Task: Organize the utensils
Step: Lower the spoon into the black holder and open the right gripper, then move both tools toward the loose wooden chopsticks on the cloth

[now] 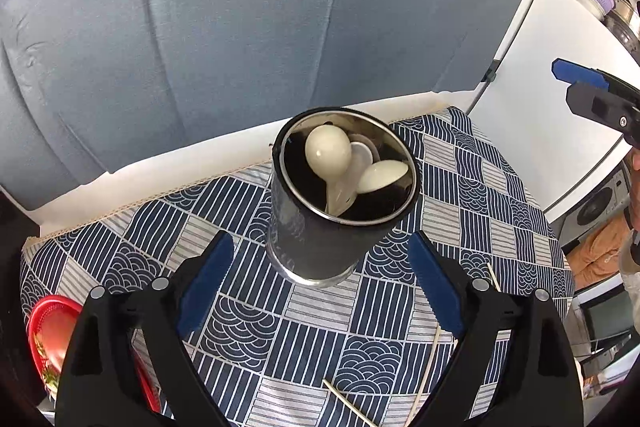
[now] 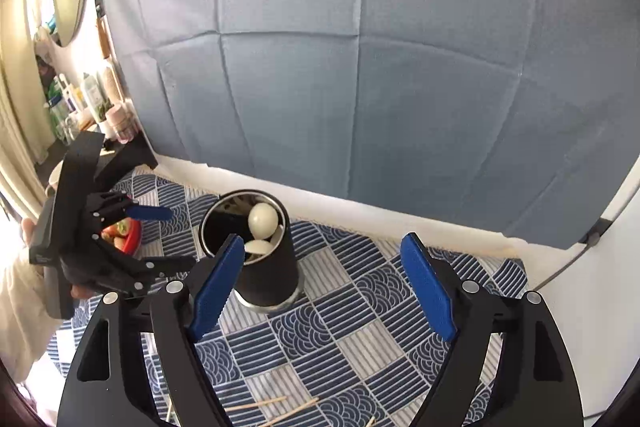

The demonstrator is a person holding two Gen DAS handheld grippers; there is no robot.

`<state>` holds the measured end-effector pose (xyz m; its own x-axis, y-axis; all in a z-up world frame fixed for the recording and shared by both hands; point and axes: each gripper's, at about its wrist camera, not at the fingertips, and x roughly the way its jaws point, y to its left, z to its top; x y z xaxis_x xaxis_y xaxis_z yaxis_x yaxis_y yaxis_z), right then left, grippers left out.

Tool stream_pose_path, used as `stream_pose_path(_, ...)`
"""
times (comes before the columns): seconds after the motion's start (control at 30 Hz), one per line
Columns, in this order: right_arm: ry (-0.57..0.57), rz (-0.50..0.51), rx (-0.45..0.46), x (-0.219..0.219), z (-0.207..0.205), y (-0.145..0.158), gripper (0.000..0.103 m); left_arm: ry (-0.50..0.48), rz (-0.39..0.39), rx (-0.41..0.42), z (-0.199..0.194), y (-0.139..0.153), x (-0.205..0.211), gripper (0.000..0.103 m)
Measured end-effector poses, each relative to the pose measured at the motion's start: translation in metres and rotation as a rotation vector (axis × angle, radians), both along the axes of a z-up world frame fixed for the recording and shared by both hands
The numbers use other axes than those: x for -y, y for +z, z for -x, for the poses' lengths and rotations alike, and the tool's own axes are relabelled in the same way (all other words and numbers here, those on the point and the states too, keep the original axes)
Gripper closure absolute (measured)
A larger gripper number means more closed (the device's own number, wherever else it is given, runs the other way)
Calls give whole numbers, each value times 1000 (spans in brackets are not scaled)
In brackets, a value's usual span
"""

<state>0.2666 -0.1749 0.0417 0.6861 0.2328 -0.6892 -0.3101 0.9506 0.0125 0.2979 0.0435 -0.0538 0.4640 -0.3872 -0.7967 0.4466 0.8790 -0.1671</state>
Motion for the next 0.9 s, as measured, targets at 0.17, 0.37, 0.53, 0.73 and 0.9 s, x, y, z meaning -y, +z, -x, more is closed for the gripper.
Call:
stream_pose_path(0.17,-6,3,-60,8,10,-24,21,25,-39,-31,16,-15,-4,11)
stream_pose_path(0.37,12,29,-149,16,24,-56,18,63,-71,-76,37,-37,-9,11)
stream_pose_path(0.53,7,48,-212,25,35,-81,17,93,-100,-104,55,-52,-10,10)
stream_pose_path(0.73,14,67,-290,34,51,-110,17,120,-131,-157,79,-70,-11,10)
stream_pose_path(0.9,7,69,-345,44,67,-134,17,124,-168,-191,97,-86,-8,9)
